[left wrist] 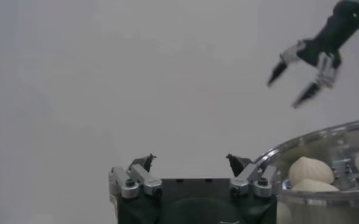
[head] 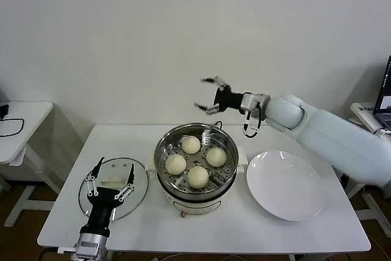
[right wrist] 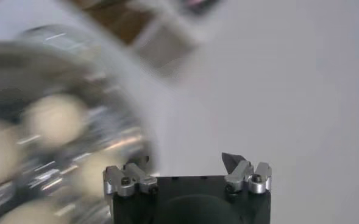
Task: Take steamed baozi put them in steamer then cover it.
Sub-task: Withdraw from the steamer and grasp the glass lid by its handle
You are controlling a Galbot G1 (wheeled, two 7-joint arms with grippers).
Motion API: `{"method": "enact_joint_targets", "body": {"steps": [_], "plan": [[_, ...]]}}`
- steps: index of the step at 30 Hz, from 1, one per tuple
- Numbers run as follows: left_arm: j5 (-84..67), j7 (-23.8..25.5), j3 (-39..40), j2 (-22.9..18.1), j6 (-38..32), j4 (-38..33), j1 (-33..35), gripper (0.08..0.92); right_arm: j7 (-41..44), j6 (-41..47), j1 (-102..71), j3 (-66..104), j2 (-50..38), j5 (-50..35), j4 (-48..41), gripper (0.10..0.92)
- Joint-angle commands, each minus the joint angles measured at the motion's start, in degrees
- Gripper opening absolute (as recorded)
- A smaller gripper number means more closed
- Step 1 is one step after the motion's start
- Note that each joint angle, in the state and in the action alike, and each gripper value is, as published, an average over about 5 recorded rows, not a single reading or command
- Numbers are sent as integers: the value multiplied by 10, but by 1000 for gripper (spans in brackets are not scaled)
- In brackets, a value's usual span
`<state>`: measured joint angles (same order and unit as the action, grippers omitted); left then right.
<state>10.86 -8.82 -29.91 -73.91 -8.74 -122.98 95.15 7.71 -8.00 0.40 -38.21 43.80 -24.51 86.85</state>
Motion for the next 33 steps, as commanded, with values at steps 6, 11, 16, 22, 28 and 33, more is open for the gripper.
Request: {"method": "enact_joint_targets", "body": {"steps": [6, 11, 16, 22, 28, 33], "plan": [[78, -16, -9, 4, -2, 23, -19, 823, -250, -176, -526, 501, 90, 39, 15, 823], [120, -30, -16, 13, -7, 53, -23, 823, -239, -201, -595, 570, 144, 59, 14, 823], [228, -56, -26, 21, -7, 108, -29, 823, -228, -217, -652, 619, 179, 65, 12, 823], [431, -89, -38, 35, -29, 206, -46, 823, -211, -223, -711, 654, 200, 69, 7, 823], [580, -111, -48, 40, -31, 285, -67, 823, -201, -224, -740, 661, 215, 70, 9, 823], [618, -110, -49, 41, -6, 318, -75, 823, -194, -224, -750, 658, 225, 74, 9, 823]]}}
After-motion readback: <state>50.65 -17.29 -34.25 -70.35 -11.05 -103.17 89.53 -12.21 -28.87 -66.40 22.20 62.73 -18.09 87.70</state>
